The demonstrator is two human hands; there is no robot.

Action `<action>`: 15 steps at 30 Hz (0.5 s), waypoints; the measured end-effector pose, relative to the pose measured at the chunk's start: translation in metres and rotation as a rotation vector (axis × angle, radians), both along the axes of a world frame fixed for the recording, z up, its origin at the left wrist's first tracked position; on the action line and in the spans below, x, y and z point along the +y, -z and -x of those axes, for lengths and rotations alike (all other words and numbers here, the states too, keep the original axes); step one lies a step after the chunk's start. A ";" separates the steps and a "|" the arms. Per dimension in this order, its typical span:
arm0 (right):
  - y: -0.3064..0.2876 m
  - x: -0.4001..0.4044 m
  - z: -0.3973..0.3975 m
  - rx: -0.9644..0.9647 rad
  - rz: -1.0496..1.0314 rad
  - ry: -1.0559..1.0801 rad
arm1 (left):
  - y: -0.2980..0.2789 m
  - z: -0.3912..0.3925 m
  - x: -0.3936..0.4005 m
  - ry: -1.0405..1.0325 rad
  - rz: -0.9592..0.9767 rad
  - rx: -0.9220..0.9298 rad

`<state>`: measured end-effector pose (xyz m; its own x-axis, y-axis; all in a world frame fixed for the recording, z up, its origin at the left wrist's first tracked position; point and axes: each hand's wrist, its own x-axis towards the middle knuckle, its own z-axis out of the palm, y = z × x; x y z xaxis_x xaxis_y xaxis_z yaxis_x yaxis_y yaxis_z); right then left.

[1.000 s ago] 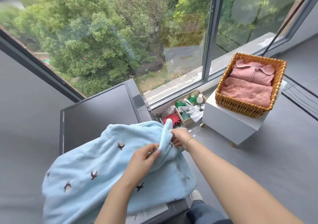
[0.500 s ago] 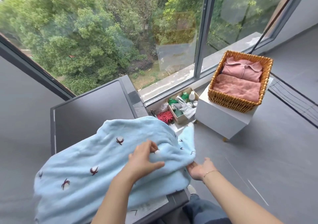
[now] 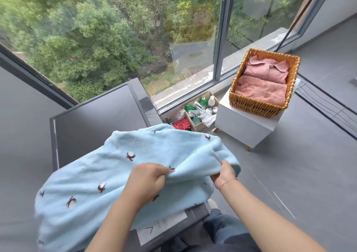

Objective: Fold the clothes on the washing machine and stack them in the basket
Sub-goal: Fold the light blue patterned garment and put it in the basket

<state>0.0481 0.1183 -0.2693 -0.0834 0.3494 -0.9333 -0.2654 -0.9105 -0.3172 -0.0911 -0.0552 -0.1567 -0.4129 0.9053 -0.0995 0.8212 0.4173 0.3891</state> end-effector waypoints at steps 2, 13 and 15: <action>0.014 -0.014 -0.014 -0.064 0.185 -0.097 | -0.004 -0.004 -0.001 -0.036 0.295 -0.254; 0.059 0.003 -0.026 -0.095 0.016 -0.210 | 0.013 -0.035 -0.002 0.120 0.363 -0.090; 0.046 0.002 -0.026 -0.116 -0.041 -0.131 | 0.012 -0.024 0.002 0.097 0.381 -0.271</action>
